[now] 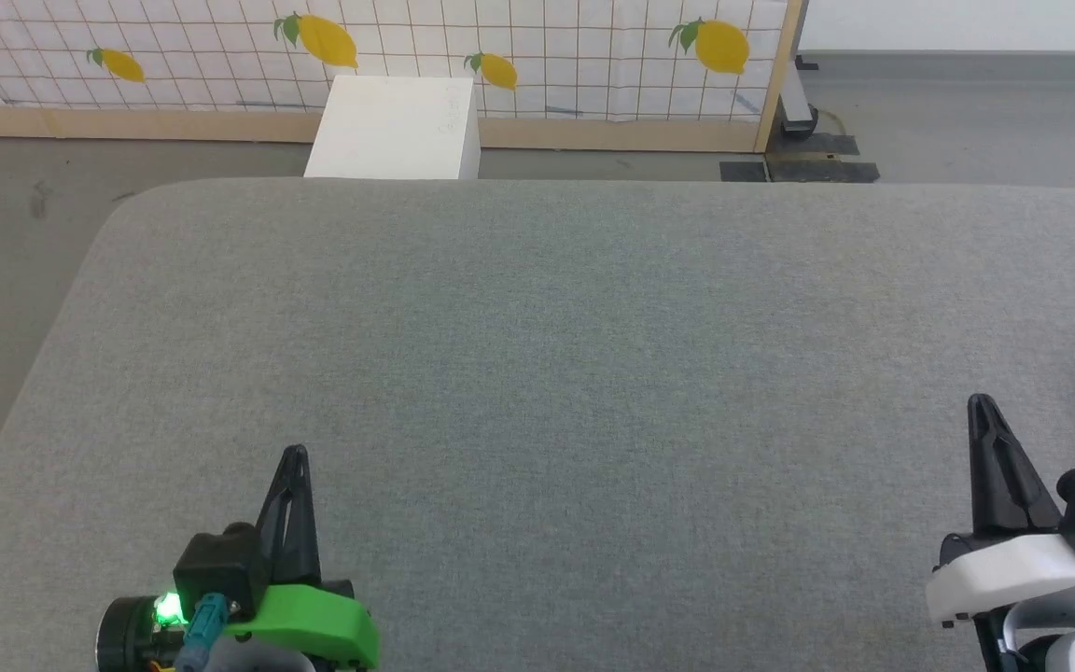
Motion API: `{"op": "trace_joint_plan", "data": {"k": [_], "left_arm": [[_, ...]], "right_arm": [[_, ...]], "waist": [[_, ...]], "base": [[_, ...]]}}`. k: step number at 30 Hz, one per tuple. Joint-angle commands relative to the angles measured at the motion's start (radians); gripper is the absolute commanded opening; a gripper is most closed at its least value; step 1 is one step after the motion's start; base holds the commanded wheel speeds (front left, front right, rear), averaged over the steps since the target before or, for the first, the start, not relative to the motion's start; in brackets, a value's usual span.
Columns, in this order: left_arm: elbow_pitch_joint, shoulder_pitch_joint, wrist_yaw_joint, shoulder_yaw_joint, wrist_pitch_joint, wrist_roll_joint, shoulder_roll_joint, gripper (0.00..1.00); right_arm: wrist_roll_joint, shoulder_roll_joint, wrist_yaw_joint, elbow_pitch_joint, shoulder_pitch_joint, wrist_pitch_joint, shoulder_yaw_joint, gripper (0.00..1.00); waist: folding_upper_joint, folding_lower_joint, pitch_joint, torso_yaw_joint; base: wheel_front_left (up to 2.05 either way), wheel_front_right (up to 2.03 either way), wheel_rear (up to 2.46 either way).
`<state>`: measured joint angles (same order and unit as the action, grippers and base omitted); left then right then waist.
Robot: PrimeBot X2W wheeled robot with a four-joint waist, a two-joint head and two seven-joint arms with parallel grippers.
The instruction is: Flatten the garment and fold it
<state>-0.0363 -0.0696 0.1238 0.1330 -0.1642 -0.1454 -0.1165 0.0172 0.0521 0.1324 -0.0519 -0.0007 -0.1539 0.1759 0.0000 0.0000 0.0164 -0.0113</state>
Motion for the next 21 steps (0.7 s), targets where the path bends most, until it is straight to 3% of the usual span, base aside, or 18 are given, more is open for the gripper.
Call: {"op": "trace_joint_plan", "data": {"k": [1,21], "left_arm": [[0.004,0.02,-0.006,-0.008,0.006,0.013,0.007,0.0],[0.013,0.034,-0.04,-0.044,0.051,0.051,0.024,0.0]], "right_arm": [[-0.005,-0.001,-0.001,0.008,0.0,0.008,-0.008,0.0],[-0.009,-0.001,-0.001,0.021,0.0,0.05,-0.055,0.0]], "waist": [[0.0,0.0,0.0,0.0],[0.0,0.0,-0.005,0.003]], "base": [[0.0,0.0,0.0],[0.0,0.0,0.0]]}}
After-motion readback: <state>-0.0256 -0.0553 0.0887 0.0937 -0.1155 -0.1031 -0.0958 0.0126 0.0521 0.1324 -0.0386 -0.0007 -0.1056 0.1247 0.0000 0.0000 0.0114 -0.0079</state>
